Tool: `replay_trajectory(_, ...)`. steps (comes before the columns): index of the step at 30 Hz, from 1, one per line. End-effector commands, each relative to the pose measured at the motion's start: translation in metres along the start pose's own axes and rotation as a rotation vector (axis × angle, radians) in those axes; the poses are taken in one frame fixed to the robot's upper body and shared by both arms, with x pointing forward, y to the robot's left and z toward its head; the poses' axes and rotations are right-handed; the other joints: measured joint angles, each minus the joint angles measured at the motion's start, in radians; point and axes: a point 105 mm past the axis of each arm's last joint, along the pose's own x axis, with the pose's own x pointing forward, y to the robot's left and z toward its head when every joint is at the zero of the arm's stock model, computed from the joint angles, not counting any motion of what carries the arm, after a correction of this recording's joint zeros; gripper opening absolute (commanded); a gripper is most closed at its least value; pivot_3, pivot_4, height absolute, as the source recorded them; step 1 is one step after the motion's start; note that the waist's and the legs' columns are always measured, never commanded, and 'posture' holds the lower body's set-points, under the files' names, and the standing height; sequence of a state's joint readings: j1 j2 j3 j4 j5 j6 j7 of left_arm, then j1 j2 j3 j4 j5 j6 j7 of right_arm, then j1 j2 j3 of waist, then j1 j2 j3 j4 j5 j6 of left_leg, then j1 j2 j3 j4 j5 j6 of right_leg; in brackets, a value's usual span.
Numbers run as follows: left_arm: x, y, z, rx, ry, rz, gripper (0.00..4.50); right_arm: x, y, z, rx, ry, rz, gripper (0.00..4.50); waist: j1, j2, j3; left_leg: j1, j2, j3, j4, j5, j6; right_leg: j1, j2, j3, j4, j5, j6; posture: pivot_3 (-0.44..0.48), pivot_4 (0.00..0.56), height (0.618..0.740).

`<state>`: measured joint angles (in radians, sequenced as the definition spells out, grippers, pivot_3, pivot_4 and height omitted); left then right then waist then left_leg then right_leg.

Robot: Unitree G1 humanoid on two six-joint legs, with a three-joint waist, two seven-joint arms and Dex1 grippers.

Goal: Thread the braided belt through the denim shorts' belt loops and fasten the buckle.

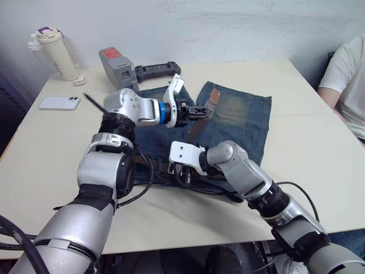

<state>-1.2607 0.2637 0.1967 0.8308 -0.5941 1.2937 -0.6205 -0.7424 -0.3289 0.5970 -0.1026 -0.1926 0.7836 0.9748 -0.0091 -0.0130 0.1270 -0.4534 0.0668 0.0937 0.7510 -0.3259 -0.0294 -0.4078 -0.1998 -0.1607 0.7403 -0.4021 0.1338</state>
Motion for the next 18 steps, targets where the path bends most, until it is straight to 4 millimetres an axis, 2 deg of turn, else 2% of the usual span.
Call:
replay_trajectory(1,-0.011,-0.042,0.012,0.105,-0.033,-0.131,0.00,0.033,0.057,-0.089,0.204,0.299,0.203,0.03,0.000,-0.001,0.000,0.000,0.000,0.000,0.000,0.000,0.000,0.000,0.000,0.000,0.000,0.000,0.000,0.000,0.150,0.650)
replay_trajectory(11,-0.018,-0.040,-0.018,0.057,0.020,-0.115,0.00,0.037,0.050,-0.086,0.212,0.273,0.182,0.03,-0.018,0.000,0.000,0.003,0.000,0.000,-0.002,0.000,-0.001,0.003,0.000,0.001,-0.001,0.000,0.000,0.000,0.150,0.650)
replay_trajectory(15,-0.023,-0.035,-0.022,0.051,0.014,-0.097,0.00,0.039,0.049,-0.084,0.218,0.262,0.176,0.03,-0.019,0.000,0.000,0.016,0.000,-0.001,-0.013,0.001,-0.002,0.014,0.000,0.001,-0.007,0.000,0.000,0.000,0.150,0.650)
replay_trajectory(18,-0.027,-0.030,-0.024,0.048,0.012,-0.076,0.00,0.039,0.048,-0.082,0.219,0.253,0.168,0.03,-0.020,0.000,0.000,0.019,0.000,-0.002,-0.017,0.002,-0.003,0.014,0.000,0.002,-0.009,0.000,0.000,0.000,0.150,0.650)
